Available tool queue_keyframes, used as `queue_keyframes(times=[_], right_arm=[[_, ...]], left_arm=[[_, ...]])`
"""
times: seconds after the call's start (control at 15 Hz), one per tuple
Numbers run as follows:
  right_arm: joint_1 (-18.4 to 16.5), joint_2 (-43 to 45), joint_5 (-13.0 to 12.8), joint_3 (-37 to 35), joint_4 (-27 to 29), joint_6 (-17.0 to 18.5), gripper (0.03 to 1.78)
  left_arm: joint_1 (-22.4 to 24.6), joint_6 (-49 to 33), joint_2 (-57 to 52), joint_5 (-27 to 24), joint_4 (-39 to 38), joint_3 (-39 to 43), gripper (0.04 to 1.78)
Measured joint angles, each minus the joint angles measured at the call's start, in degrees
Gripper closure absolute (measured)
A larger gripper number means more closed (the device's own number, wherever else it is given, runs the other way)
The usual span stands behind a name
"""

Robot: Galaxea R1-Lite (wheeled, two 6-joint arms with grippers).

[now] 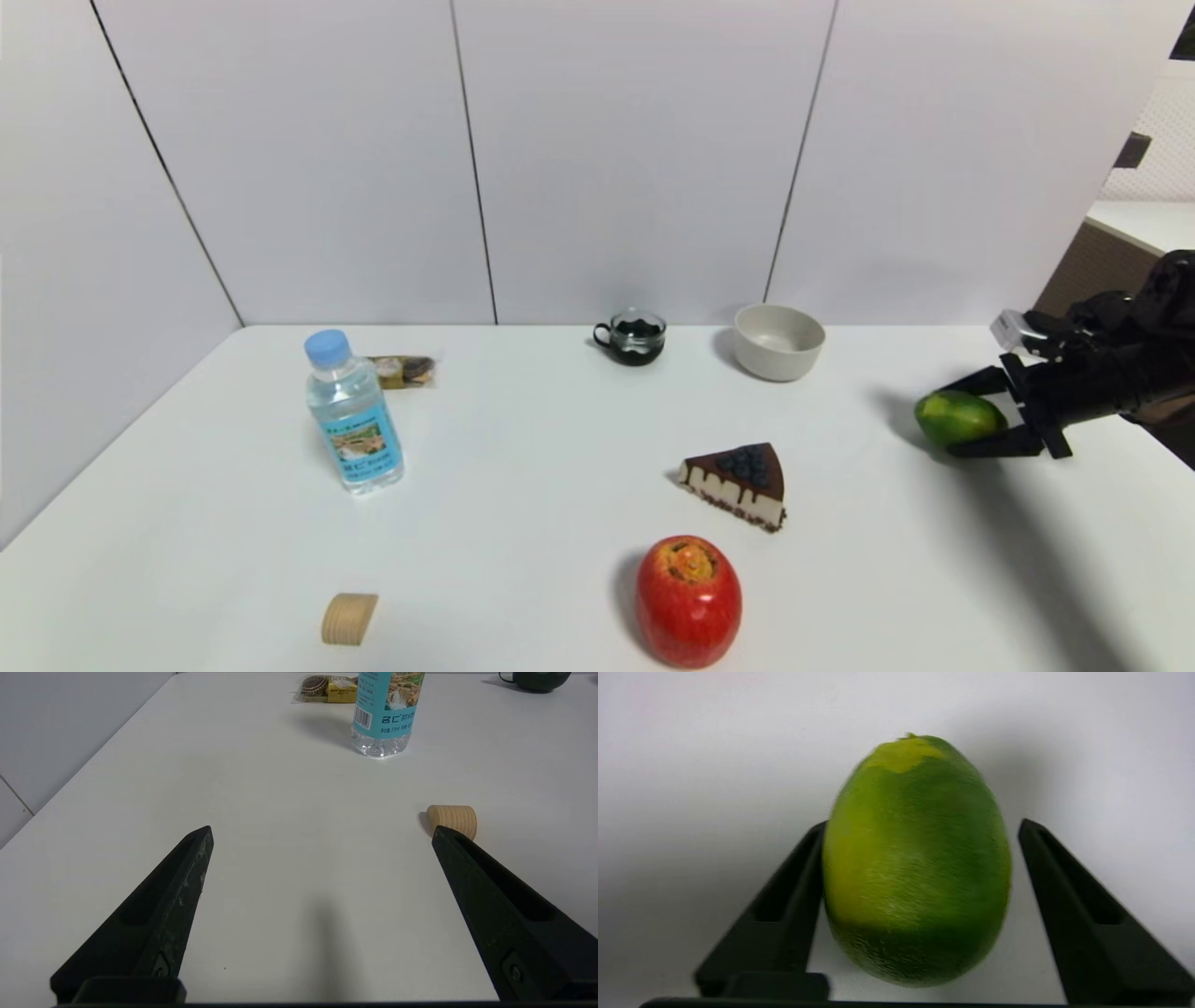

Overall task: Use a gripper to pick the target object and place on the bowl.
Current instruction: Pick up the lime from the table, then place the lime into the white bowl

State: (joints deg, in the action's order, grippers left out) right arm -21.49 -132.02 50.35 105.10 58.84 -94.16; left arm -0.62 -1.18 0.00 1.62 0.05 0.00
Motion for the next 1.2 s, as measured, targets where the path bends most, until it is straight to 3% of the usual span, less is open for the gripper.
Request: queue_keyframes(times=[0.13,0.33,0.6,0.8,1.0,1.2], right_arm=[[0.05,-0.22,-0.38,-0.09,-0.05,0.0,0.73],[0.33,-0.22,-1.89,-0.16,-0.06,0.17,0.75],[0.3,2.67,-2.0,-0.22,0.24,1.63,0.76],[2.29,7.69,-0.6,0.61,0.22,8.06,0.76],[7.66,11.24,2.88,4.74,-0.06,14.99,0.76],[13.26,12.81,3.15,5.88,-3.54,19.82,0.77]], left_arm=[[0.0,-0.02,0.0,0.0,0.0,0.0,0.13],[0.0,-0.02,0.0,0.0,0.02,0.0,0.13],[0.0,-0.02,0.0,0.0,0.02,0.0,0.13],[0.02,0.0,0.0,0.0,0.0,0.0,0.13],[0.02,0.0,0.0,0.0,0.0,0.0,0.13],[0.02,0.0,0.0,0.0,0.0,0.0,0.13]])
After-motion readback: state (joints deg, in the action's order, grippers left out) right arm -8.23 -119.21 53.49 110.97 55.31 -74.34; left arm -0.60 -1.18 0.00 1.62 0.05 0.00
